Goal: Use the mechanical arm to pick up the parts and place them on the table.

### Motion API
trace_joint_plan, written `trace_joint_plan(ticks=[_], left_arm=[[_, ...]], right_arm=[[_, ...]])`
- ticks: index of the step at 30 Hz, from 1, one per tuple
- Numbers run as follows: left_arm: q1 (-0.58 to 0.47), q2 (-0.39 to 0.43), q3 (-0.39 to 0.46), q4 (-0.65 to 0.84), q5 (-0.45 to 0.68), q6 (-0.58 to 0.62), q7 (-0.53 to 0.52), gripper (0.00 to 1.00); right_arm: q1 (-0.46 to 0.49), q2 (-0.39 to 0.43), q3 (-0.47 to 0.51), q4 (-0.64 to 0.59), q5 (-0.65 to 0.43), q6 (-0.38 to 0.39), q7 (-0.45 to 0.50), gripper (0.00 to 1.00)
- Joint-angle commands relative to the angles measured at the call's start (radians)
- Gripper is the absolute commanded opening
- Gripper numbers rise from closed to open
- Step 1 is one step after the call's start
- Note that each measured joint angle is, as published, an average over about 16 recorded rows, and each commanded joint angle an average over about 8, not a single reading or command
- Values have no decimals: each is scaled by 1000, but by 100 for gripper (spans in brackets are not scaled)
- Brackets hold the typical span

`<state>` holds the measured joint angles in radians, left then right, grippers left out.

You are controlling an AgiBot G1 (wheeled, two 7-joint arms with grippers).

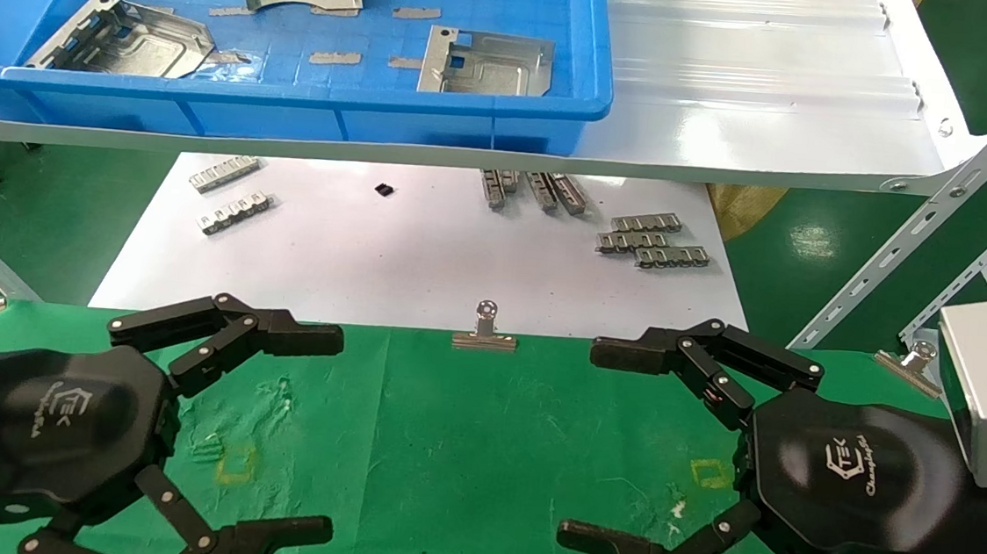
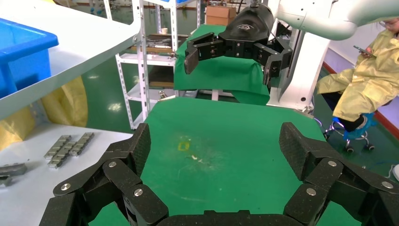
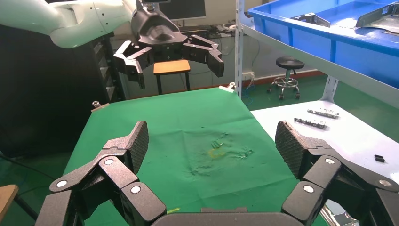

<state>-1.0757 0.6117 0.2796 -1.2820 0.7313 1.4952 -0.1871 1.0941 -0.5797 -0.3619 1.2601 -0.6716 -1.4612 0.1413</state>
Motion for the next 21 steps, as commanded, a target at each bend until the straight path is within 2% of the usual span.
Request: trace_joint_plan(ticks=[1, 21], left_arm=[[0, 0, 0, 0, 0, 0, 0, 100], [0, 0, 0, 0, 0, 0, 0, 100]], right_arm=[[0, 0, 0, 0, 0, 0, 0, 100], [0, 0, 0, 0, 0, 0, 0, 100]])
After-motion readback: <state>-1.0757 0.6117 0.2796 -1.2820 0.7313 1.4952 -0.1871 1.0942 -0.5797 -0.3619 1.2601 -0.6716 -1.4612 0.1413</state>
